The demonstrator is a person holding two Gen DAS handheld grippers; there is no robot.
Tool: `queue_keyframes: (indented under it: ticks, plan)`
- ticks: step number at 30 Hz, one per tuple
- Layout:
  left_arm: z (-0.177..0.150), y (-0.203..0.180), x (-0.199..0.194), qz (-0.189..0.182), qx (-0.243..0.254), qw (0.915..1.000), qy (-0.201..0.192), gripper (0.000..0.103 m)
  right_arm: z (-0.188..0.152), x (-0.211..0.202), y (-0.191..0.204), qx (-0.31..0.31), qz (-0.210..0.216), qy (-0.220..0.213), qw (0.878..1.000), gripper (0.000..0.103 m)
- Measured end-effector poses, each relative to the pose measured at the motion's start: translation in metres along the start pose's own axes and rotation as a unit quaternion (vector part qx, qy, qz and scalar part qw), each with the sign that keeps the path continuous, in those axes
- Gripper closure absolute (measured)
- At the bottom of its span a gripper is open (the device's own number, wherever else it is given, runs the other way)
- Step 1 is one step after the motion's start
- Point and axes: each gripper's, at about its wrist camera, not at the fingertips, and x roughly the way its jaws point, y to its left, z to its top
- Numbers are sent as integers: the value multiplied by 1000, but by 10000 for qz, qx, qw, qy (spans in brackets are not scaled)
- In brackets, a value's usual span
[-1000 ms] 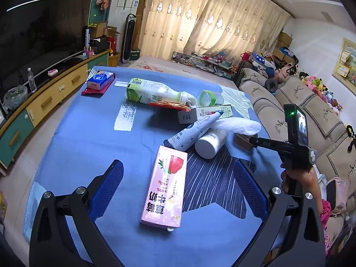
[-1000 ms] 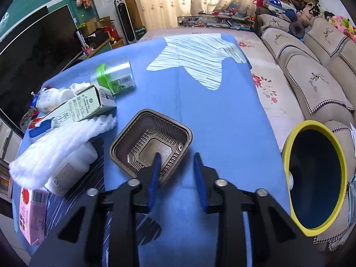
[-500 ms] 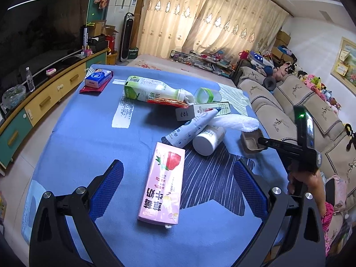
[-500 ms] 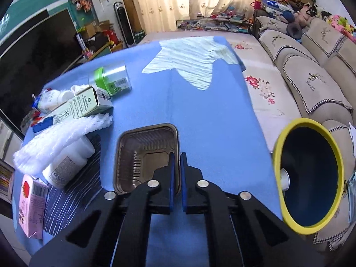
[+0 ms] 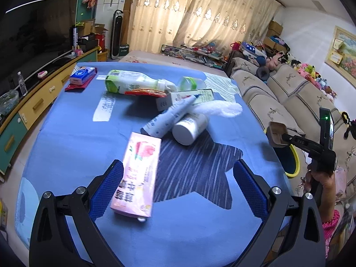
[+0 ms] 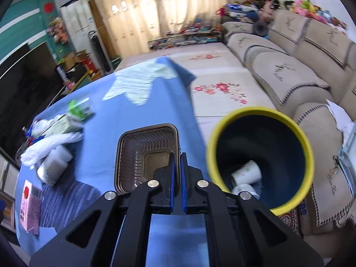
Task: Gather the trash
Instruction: 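Carry the brown tray over the bin and open the right gripper, then grasp the pink strawberry milk carton with the left gripper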
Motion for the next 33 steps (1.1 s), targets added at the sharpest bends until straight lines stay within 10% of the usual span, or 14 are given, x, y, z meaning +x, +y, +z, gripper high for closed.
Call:
queue_keyframes:
  ticks: [22, 33]
  plan:
    - [-8, -41, 15, 55, 285, 9994, 210, 6, -21, 46, -103, 778, -776, 463, 9929, 98]
    - [-8, -37, 21, 63, 229, 9993, 293, 6, -17, 43, -101, 758, -787, 396, 9932, 74]
